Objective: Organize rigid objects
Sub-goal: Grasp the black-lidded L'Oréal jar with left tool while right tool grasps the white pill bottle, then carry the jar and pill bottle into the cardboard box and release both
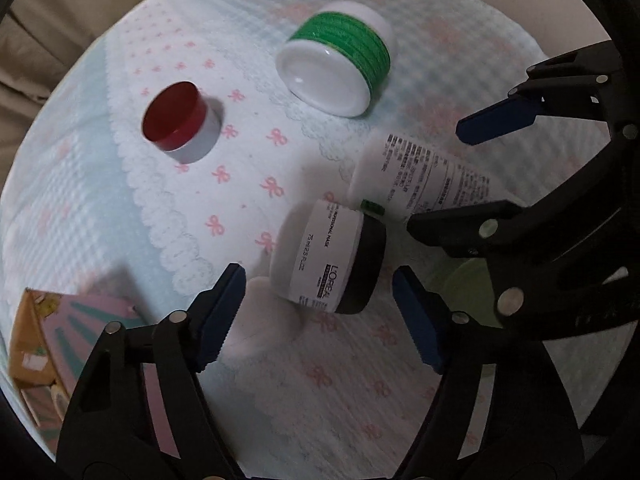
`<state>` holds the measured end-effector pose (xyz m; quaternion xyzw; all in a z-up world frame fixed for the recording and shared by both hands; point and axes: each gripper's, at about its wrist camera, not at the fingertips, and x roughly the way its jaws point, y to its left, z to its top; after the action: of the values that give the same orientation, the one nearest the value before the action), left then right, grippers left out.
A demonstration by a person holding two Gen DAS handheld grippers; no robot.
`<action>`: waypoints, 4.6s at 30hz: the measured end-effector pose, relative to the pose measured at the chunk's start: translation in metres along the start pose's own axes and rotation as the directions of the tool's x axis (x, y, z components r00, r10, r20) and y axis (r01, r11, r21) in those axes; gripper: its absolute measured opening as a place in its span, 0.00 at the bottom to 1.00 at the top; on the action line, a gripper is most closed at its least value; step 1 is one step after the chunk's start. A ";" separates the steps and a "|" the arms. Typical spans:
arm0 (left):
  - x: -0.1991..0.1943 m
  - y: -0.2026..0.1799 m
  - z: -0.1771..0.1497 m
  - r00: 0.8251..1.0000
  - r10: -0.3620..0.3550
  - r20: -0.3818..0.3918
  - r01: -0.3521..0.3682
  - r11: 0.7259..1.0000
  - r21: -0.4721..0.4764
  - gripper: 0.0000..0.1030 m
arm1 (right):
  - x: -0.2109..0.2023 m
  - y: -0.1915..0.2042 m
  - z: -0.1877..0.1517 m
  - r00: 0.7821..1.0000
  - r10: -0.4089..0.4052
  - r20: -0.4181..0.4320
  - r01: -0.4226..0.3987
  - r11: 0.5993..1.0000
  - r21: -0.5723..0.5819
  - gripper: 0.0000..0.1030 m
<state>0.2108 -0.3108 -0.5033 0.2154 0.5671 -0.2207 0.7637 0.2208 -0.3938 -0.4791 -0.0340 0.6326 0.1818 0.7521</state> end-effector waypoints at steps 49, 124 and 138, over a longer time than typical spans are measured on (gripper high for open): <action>-0.242 0.060 -0.034 0.957 0.037 0.287 0.064 0.940 -0.336 0.45 | -0.197 0.058 -0.030 0.963 -0.045 0.264 0.001 0.987 0.164 0.46; -0.098 0.372 -0.212 0.995 -0.104 0.009 0.102 0.949 -0.299 1.00 | 0.024 0.313 0.109 0.995 0.083 0.063 -0.103 0.883 0.459 1.00; -0.160 0.367 -0.228 0.998 -0.036 0.059 0.054 0.937 -0.346 1.00 | -0.022 0.334 0.097 0.986 0.039 0.162 -0.102 0.911 0.399 1.00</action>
<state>0.2070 0.1330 -0.3807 0.0583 0.5822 -0.1400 0.7988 0.2032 -0.0601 -0.3786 0.1594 0.5988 0.0759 0.7812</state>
